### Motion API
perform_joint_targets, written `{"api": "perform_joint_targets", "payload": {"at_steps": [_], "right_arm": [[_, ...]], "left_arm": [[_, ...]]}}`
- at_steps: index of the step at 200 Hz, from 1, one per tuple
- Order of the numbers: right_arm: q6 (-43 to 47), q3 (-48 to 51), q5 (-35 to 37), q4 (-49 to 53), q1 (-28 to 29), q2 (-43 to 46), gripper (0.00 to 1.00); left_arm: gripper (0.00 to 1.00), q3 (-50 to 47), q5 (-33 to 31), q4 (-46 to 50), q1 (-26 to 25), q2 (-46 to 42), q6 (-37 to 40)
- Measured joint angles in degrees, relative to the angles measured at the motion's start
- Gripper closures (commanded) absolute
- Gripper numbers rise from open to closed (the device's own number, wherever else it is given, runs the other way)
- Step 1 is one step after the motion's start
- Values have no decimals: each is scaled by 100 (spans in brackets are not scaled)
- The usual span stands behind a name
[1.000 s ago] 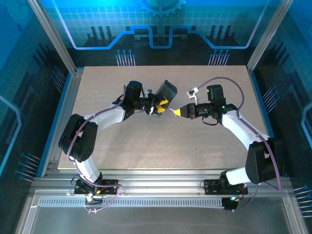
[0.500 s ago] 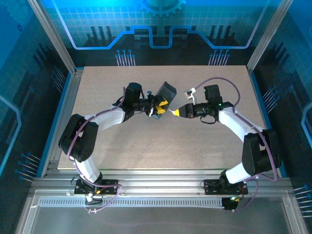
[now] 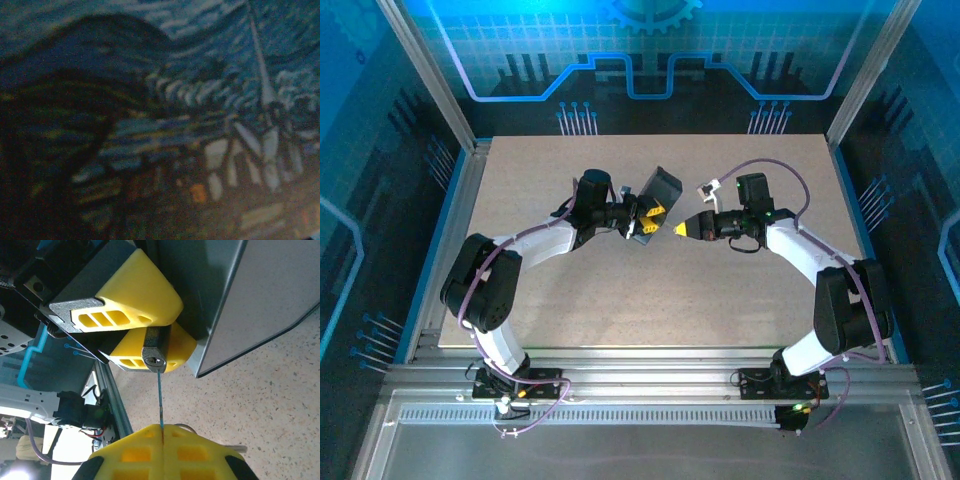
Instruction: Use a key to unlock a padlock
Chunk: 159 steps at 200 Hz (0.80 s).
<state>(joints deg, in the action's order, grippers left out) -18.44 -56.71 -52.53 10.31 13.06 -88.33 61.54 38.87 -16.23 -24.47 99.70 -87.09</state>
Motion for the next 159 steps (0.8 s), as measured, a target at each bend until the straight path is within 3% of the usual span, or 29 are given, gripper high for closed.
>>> {"api": "perform_joint_targets", "payload": {"at_steps": [159], "right_arm": [[-166,0,9,-199,81,-96,100]], "left_arm": [[100,-63,-7,7,28,0,13]]}}
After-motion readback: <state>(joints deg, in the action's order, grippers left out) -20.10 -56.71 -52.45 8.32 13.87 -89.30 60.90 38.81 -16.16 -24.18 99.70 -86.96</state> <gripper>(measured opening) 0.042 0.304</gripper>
